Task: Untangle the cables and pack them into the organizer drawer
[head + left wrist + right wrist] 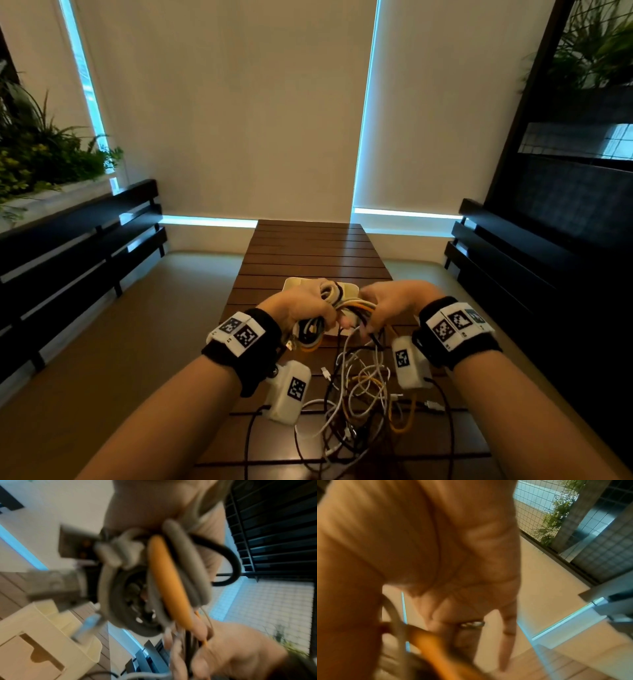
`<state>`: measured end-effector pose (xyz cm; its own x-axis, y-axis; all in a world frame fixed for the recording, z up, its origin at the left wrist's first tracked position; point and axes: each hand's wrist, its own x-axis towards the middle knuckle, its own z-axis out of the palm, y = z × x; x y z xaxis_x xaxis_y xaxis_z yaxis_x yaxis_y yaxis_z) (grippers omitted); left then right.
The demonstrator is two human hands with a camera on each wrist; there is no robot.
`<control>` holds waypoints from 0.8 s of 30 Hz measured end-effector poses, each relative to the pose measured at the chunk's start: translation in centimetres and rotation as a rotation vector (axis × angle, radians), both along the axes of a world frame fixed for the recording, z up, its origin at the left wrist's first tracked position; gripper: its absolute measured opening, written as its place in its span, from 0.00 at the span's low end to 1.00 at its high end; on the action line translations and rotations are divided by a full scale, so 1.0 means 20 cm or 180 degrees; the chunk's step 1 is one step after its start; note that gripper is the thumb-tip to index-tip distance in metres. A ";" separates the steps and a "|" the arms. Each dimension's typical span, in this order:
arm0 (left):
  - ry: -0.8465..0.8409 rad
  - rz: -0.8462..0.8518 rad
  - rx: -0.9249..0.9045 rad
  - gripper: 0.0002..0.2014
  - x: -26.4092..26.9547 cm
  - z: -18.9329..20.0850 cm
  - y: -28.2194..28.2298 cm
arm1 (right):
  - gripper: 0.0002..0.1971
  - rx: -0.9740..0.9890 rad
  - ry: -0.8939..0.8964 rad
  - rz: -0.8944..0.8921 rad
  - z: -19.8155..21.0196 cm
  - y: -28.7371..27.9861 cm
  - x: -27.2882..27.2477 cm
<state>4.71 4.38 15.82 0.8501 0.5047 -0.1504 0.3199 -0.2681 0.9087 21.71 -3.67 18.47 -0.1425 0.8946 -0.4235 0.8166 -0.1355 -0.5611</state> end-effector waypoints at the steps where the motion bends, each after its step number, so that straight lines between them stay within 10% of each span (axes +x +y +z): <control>1: -0.0053 0.0033 -0.0033 0.18 -0.01 -0.01 0.01 | 0.11 0.0040 0.0011 -0.0018 -0.03 -0.03 0.03; 9: -0.1093 0.0620 -0.0445 0.26 0.01 -0.08 0.01 | 0.08 0.1651 0.2533 -0.1472 -0.21 -0.10 -0.05; 13: -0.1654 0.1021 -0.0819 0.26 0.07 -0.14 -0.05 | 0.11 0.2172 0.2757 -0.2243 -0.19 -0.07 -0.25; 20: -0.1933 0.1507 -0.0645 0.12 0.08 -0.21 -0.10 | 0.11 0.2632 0.1309 -0.2353 -0.24 -0.01 -0.37; 24: -0.2133 0.1386 -0.1056 0.05 0.04 -0.21 -0.11 | 0.20 0.2382 0.1734 -0.2475 -0.25 -0.01 -0.38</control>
